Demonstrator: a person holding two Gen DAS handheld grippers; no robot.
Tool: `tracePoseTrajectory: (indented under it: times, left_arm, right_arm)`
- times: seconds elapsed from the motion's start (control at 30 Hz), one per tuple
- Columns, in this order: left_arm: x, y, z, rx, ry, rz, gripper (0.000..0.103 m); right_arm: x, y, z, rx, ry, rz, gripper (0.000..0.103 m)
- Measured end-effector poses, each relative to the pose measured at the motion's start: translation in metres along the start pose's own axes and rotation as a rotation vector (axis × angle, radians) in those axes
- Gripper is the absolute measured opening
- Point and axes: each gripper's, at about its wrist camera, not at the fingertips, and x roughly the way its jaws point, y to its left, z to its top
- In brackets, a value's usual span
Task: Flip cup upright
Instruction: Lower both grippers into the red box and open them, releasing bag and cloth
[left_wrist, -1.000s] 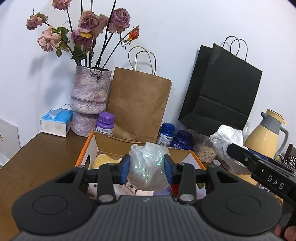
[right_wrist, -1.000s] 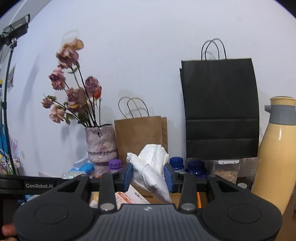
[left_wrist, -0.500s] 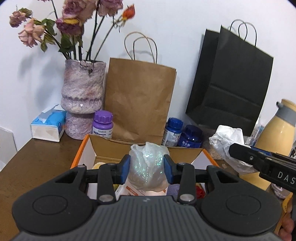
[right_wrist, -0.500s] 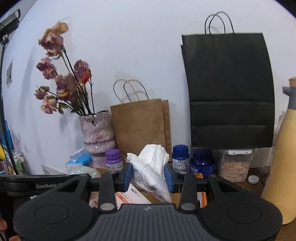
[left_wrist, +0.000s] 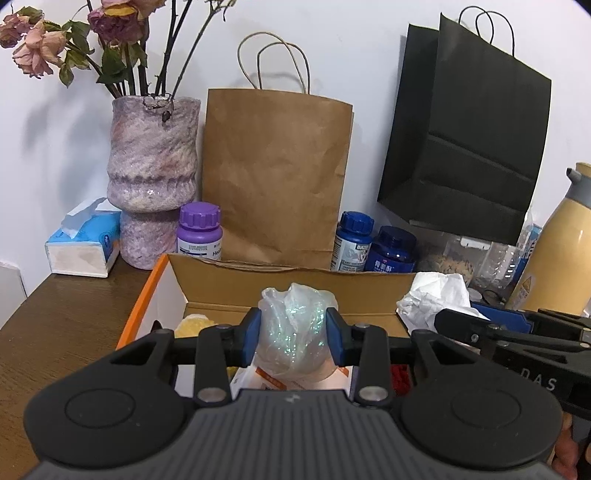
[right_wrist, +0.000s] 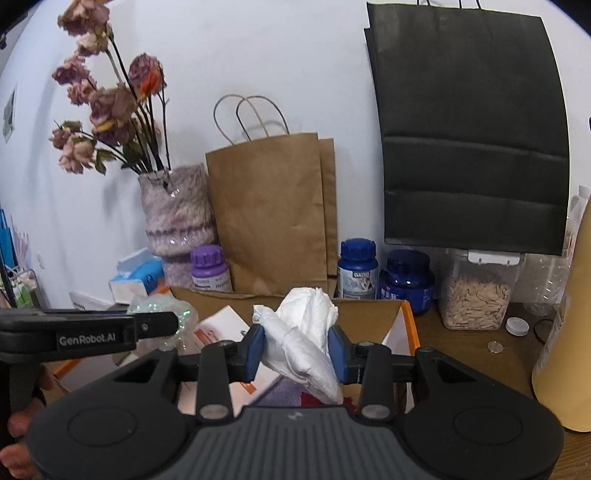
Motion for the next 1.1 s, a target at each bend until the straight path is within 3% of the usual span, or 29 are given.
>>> tracePoseTrajectory:
  times: [0.1,0.17,0.23,0.3,0.33,0.4,0.53,1.1]
  left_arm:
    - [0.001,-0.001,-0.002,0.011,-0.001,0.017,0.049]
    - [0.002,-0.001,-0.002,0.013,0.001,0.019,0.058]
    - [0.001,0.001,-0.002,0.006,-0.004,0.030,0.081]
    - [0.001,0.002,-0.002,0.006,-0.010,0.046,0.086]
    - [0.002,0.003,-0.001,0.002,-0.008,0.047,0.090]
    - [0.001,0.006,-0.001,-0.014,-0.011,0.049,0.102]
    - [0.000,0.008,0.000,-0.022,-0.024,0.067,0.103]
    - [-0.024,0.011,0.007,-0.043,-0.031,0.104,0.103]
  right_arm:
    - [0.005,0.000,-0.004,-0.017,0.019,-0.023,0.047]
    - [0.009,-0.001,-0.005,-0.020,0.036,-0.034,0.062]
    - [0.011,-0.002,-0.007,-0.022,0.041,-0.056,0.063]
    - [0.013,-0.005,-0.007,-0.010,0.052,-0.066,0.077]
    - [0.014,-0.007,-0.008,-0.005,0.058,-0.068,0.088]
    - [0.016,-0.008,-0.009,-0.003,0.062,-0.079,0.095]
    - [0.015,-0.010,-0.008,0.001,0.065,-0.086,0.103]
    - [-0.008,0.002,0.005,-0.015,0.038,-0.063,0.103]
